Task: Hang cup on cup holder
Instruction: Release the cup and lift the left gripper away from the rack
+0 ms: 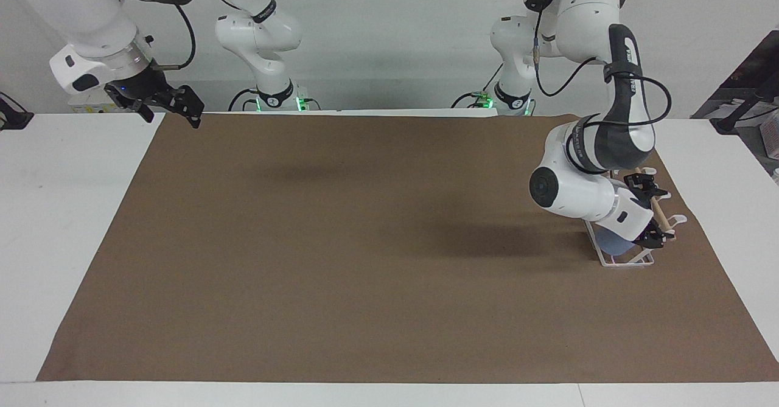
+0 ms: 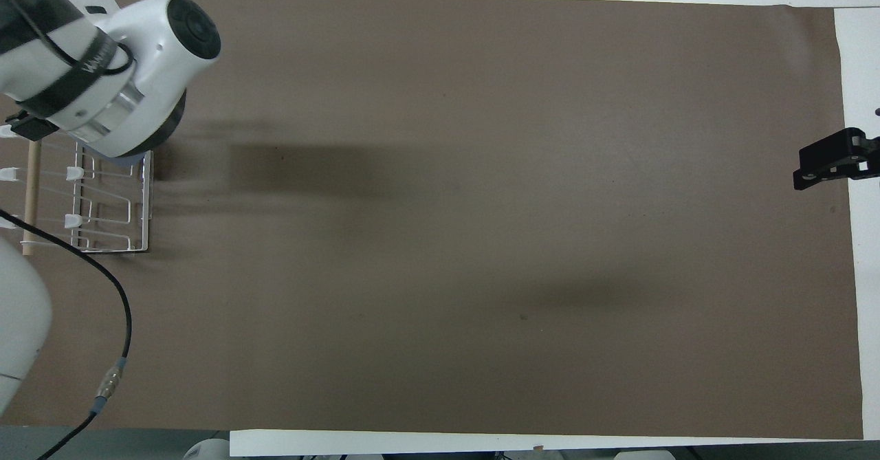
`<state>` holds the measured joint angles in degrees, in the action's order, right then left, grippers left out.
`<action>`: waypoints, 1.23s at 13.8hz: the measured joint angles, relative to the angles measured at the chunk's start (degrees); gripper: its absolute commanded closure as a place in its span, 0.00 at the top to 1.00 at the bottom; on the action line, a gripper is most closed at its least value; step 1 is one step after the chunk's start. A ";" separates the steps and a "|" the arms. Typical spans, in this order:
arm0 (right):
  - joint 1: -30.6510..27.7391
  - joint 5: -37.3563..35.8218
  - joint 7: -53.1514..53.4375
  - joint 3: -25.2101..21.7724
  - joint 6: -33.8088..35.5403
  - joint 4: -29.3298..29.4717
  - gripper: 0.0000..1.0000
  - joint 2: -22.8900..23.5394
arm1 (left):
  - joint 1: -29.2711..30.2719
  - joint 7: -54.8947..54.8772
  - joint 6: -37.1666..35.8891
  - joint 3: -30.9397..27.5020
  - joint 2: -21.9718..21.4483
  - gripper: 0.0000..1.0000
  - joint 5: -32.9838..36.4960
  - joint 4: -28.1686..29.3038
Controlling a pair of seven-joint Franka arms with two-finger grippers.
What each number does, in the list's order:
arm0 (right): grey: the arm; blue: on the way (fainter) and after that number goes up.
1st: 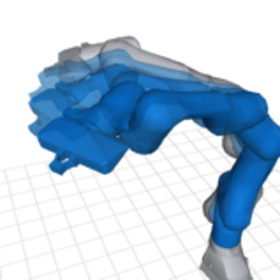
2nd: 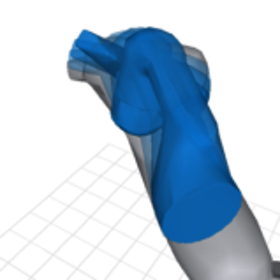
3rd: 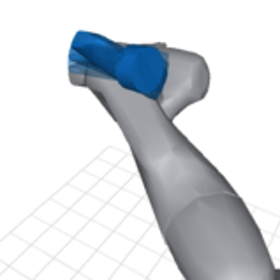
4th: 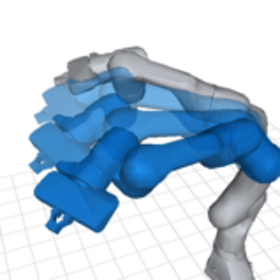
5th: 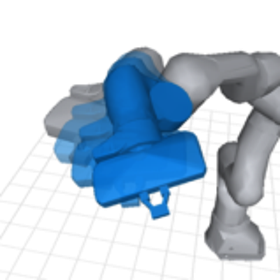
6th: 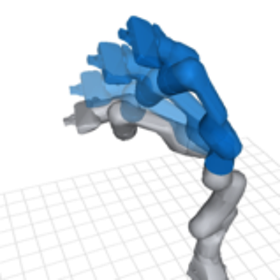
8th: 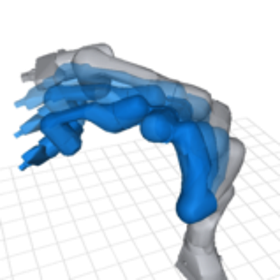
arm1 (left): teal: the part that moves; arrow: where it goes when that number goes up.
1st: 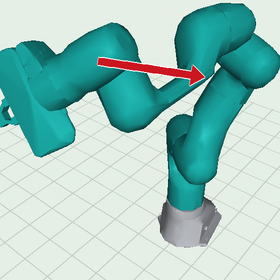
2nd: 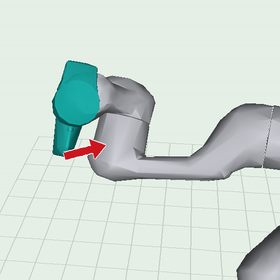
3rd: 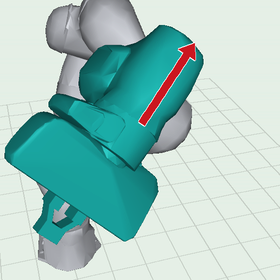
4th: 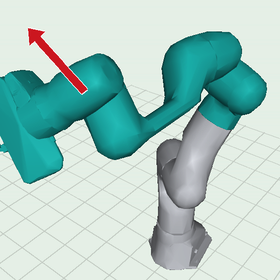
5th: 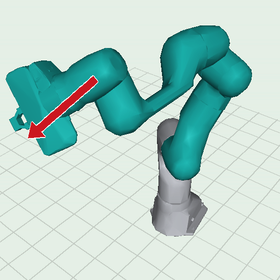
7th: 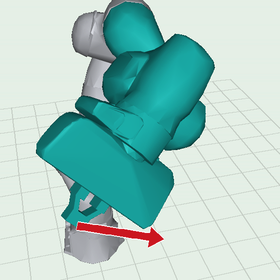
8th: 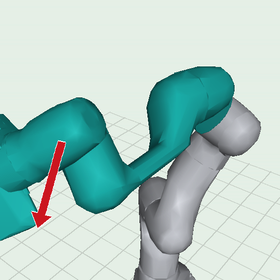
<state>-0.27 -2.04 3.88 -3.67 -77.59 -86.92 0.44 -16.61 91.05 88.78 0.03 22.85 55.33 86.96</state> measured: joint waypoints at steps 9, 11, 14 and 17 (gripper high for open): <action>0.01 0.00 0.00 0.08 -0.04 -0.12 0.99 -0.18 | 3.78 -31.34 -3.79 -3.60 -9.59 1.00 -30.87 -7.17; 0.02 0.00 0.00 0.09 -0.04 -0.13 0.99 -0.18 | 5.30 -37.69 -6.22 -3.72 -11.78 1.00 -39.72 -7.21; 0.02 0.00 0.00 0.09 -0.04 -0.13 0.99 -0.18 | 5.74 -48.44 -8.91 -3.73 -12.86 1.00 -50.39 -7.20; 0.03 0.00 0.00 0.10 -0.04 -0.13 0.99 -0.18 | 5.75 -64.97 -9.41 -3.69 -13.11 1.00 -55.73 -7.20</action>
<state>-0.24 -2.04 3.88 -3.57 -77.63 -87.05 0.26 -10.86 26.08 79.37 -3.66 9.73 -0.40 79.77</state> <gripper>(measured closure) 0.004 0.000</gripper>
